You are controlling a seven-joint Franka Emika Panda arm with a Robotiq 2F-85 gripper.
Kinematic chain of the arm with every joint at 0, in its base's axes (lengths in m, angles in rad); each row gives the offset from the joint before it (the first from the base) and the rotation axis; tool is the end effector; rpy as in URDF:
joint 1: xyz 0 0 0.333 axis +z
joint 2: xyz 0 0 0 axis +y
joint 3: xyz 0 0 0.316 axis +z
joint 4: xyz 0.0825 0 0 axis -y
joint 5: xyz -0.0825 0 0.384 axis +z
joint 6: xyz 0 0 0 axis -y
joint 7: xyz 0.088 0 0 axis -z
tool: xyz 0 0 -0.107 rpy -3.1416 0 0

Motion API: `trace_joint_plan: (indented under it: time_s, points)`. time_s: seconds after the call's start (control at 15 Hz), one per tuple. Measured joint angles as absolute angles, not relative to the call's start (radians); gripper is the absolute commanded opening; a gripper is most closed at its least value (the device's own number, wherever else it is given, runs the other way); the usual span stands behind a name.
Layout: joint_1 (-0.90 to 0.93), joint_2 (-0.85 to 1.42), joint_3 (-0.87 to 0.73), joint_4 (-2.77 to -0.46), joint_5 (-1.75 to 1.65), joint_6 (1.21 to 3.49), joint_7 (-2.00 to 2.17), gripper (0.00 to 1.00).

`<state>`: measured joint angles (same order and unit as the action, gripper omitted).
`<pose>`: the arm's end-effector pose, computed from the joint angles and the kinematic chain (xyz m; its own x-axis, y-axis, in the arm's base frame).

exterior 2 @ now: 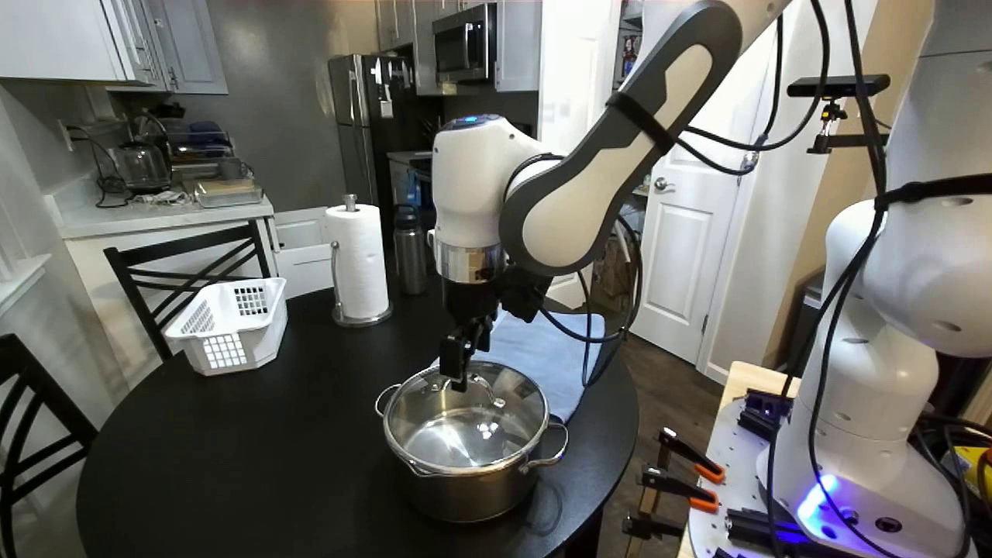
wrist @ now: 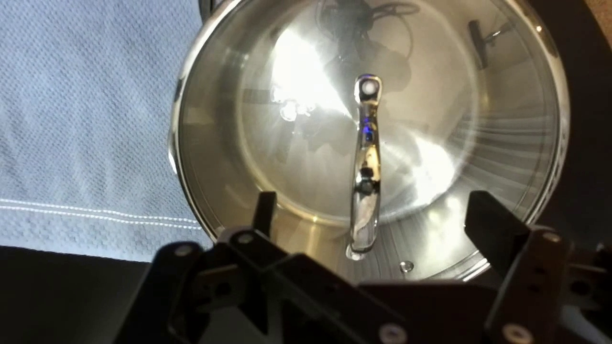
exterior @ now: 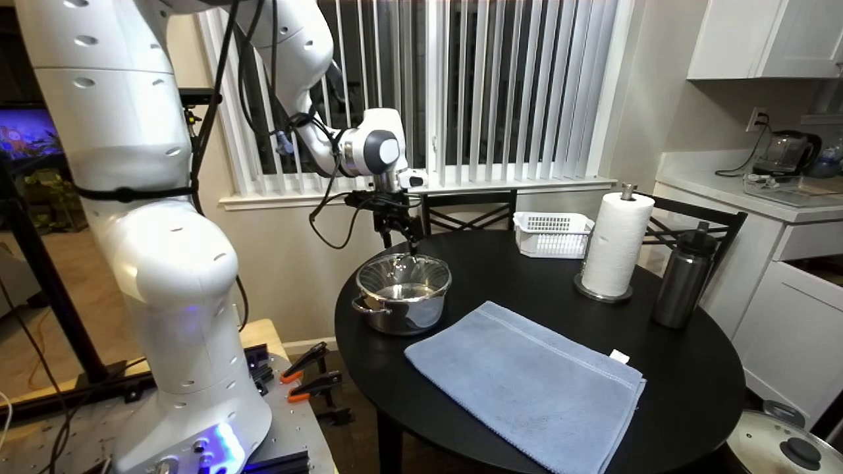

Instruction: Put the glass lid on the silver pot

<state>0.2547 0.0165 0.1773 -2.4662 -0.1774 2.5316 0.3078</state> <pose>0.4360 0.2032 0.2919 0.9612 0.2663 0.0716 0.2599 -0.9616 0.0876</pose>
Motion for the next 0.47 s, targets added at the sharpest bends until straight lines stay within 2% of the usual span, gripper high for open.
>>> trace_joint_plan:
  time_s: [0.47]
  points:
    - [0.253,0.013,0.180,-2.470,-0.178,2.532,0.311,1.00]
